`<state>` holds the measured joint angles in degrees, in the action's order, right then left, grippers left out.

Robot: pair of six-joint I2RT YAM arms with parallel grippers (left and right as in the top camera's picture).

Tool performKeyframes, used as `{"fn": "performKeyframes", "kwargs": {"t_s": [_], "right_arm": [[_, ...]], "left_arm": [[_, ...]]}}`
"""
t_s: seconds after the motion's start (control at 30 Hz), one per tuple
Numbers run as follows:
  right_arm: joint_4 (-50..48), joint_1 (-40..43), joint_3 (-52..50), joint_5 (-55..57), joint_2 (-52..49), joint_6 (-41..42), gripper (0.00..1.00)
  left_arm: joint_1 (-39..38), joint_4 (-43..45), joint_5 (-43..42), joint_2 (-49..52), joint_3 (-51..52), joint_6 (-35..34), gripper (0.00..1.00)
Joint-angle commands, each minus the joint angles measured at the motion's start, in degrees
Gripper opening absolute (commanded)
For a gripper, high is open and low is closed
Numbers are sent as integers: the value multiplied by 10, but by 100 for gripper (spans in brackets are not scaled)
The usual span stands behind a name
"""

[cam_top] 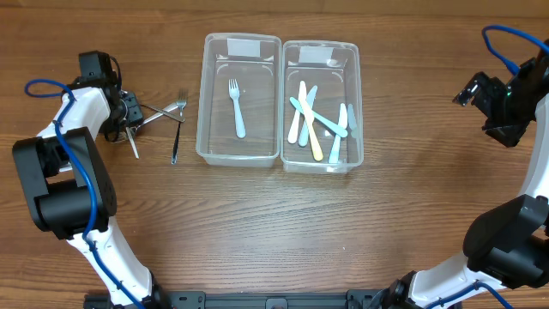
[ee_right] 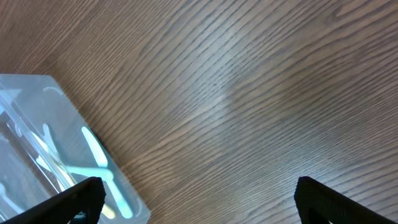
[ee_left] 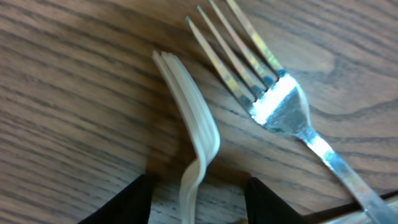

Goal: Pack container
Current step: 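Return left gripper to the fork pile and grasp a white fork, then carry the white fork into the left container and release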

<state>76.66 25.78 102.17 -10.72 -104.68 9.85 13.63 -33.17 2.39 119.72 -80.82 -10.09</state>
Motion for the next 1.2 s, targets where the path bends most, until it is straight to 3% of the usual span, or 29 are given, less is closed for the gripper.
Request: {"fn": "performKeyframes", "kwargs": {"t_s": [0.0,0.17,0.27,0.47,0.63,0.7,0.8,0.93,1.07,1.17], "right_arm": [[0,-2,10,-5,5,3,100],[0,-2,10,-5,5,3,100],[0,-2,10,-5,5,3,100],[0,-2,10,-5,5,3,100],[-1,-2,10,-5,5,3,100],[0,-2,10,-5,5,3,100],[0,-2,10,-5,5,3,100],[0,-2,10,-5,5,3,100],[0,-2,10,-5,5,3,100],[0,-2,10,-5,5,3,100]], "left_arm": [[3,-1,-17,21,5,7,44],[2,-12,-50,21,3,7,15],[2,-32,-74,21,-5,6,5],[0,-167,-80,20,-107,7,4],[-15,-330,-78,20,-291,7,4],[-38,-421,-81,20,-417,7,4],[-77,-474,-90,20,-508,10,4],[-165,-476,-78,20,-572,28,4],[-244,-431,-11,32,-561,16,5],[-281,-408,-7,67,-551,-9,7]]}}
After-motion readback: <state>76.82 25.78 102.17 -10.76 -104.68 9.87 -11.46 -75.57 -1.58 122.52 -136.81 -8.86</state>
